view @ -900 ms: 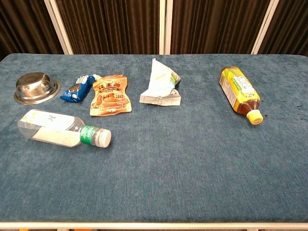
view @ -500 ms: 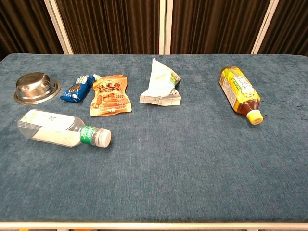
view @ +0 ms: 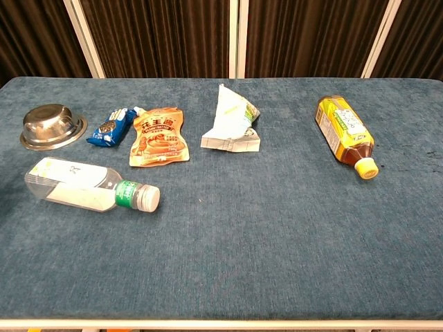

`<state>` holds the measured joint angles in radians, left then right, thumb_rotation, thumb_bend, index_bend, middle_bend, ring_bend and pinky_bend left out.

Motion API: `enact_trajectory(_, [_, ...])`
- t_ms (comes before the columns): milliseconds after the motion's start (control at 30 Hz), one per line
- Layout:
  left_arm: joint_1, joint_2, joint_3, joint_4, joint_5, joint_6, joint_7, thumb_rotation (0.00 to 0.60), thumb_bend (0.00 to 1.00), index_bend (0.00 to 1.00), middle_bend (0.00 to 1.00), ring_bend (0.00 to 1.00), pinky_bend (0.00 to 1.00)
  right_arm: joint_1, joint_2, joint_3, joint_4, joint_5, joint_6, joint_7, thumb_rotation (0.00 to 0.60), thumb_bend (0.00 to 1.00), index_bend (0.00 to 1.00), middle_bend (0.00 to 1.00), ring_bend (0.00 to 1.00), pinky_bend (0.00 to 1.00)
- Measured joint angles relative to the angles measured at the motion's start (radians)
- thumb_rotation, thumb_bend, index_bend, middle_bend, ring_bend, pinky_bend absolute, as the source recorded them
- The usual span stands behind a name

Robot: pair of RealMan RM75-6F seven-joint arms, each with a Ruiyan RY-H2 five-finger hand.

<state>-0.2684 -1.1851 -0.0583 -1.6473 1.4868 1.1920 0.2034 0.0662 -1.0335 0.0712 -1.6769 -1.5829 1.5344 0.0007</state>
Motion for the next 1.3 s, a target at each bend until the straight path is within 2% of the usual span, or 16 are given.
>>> enact_trajectory(333, [-0.146,-0.186,-0.015,0.116,-0.05,-0.174,0.056,0.6,0.06,0.21,0.16,0.06,0.07,0.008,-0.022,0.002,0.024,0.015,-0.01,0.022,0.6,0.25,0.0,0.0,0.0,0.0])
enact_trajectory(500, [-0.188,-0.239,-0.016,0.15,-0.115,-0.241,0.096,0.6,0.06,0.22,0.18,0.07,0.08,0.003,-0.026,0.002,0.038,0.024,-0.005,0.037,0.6,0.25,0.0,0.0,0.0,0.0])
enact_trajectory(667, [-0.199,-0.286,-0.013,0.198,-0.135,-0.244,0.101,0.6,0.06,0.34,0.27,0.18,0.2,0.005,-0.033,0.002,0.056,0.037,-0.017,0.05,0.6,0.25,0.0,0.0,0.0,0.0])
enact_trajectory(767, [-0.204,-0.315,-0.013,0.239,-0.131,-0.234,0.075,0.6,0.06,0.37,0.31,0.21,0.26,0.011,-0.038,0.002,0.063,0.039,-0.029,0.058,0.6,0.25,0.0,0.0,0.0,0.0])
enact_trajectory(800, [-0.208,-0.326,-0.013,0.256,-0.129,-0.235,0.062,0.6,0.07,0.39,0.33,0.24,0.28,0.014,-0.04,0.002,0.066,0.039,-0.032,0.06,0.6,0.25,0.0,0.0,0.0,0.0])
enact_trajectory(933, [-0.215,-0.35,-0.015,0.287,-0.12,-0.226,0.005,0.6,0.14,0.55,0.52,0.44,0.46,0.02,-0.04,0.002,0.068,0.036,-0.038,0.063,0.6,0.25,0.0,0.0,0.0,0.0])
enact_trajectory(1000, [-0.216,-0.355,-0.018,0.296,-0.116,-0.221,-0.042,0.6,0.17,0.59,0.57,0.5,0.51,0.023,-0.036,0.002,0.063,0.035,-0.04,0.064,0.6,0.25,0.0,0.0,0.0,0.0])
enact_trajectory(1067, [-0.216,-0.357,-0.022,0.3,-0.11,-0.215,-0.097,0.6,0.2,0.61,0.6,0.52,0.54,0.027,-0.025,0.001,0.05,0.031,-0.048,0.069,0.6,0.25,0.0,0.0,0.0,0.0])
enact_trajectory(1167, [-0.216,-0.357,-0.03,0.305,-0.096,-0.202,-0.217,0.6,0.21,0.62,0.61,0.52,0.54,0.042,0.003,-0.002,0.022,0.019,-0.072,0.097,0.6,0.32,0.0,0.03,0.0,0.0])
enact_trajectory(1300, [-0.215,-0.355,-0.035,0.298,-0.047,-0.162,-0.452,0.6,0.21,0.62,0.6,0.52,0.54,0.081,0.066,-0.015,-0.04,-0.015,-0.145,0.189,0.6,0.33,0.0,0.04,0.0,0.0])
